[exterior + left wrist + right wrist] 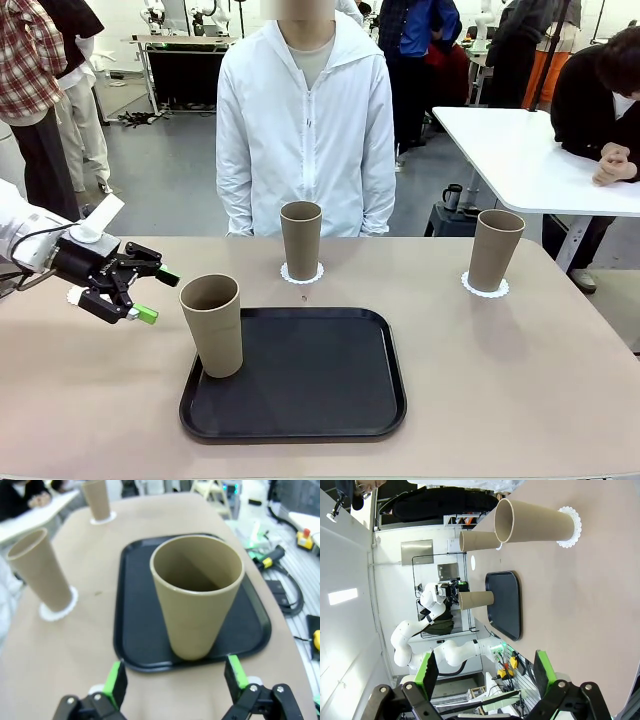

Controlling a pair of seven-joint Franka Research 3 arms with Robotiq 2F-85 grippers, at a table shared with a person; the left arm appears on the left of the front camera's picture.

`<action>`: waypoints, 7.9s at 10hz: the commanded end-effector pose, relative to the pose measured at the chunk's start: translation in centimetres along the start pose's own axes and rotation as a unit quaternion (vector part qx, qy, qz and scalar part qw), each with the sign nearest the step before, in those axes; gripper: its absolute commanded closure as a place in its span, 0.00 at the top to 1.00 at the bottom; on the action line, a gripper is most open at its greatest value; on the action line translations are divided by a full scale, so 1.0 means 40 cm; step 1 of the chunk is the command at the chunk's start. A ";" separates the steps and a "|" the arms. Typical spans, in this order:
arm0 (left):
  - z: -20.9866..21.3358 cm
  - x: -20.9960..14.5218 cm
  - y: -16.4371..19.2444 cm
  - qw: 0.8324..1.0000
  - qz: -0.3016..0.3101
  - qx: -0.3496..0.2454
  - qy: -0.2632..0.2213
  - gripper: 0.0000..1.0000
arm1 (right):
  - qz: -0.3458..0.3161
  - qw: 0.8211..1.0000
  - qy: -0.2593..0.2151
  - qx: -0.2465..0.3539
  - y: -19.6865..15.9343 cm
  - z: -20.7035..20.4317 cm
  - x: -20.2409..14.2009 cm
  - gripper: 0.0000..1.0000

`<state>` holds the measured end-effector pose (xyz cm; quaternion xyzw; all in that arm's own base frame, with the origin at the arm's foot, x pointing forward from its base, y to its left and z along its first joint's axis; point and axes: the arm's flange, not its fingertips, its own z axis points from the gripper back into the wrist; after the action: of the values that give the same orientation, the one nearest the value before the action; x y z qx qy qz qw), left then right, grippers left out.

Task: Place coasters on the table and set cups on them.
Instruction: Take one Reusable plastic cup from the Flat Tray and place it on a coaster set by the human.

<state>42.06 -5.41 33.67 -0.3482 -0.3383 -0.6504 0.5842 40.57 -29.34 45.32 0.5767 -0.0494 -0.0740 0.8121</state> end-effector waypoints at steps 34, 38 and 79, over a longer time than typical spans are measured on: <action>-0.295 -0.112 0.000 0.987 -0.033 -0.066 -0.145 1.00 | -0.002 1.000 -0.003 -0.003 0.002 0.000 0.001 1.00; -0.330 -0.105 -0.001 0.986 -0.046 -0.081 -0.141 1.00 | -0.002 1.000 -0.003 -0.003 0.002 0.000 0.001 1.00; 0.425 -0.331 0.110 0.970 0.111 0.154 -0.150 0.84 | -0.002 1.000 -0.003 -0.003 0.002 0.000 0.001 1.00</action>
<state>46.83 14.46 31.64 -0.3647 -0.4706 -0.4767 0.6467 40.53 -29.42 45.30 0.5767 -0.0498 -0.0748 0.8120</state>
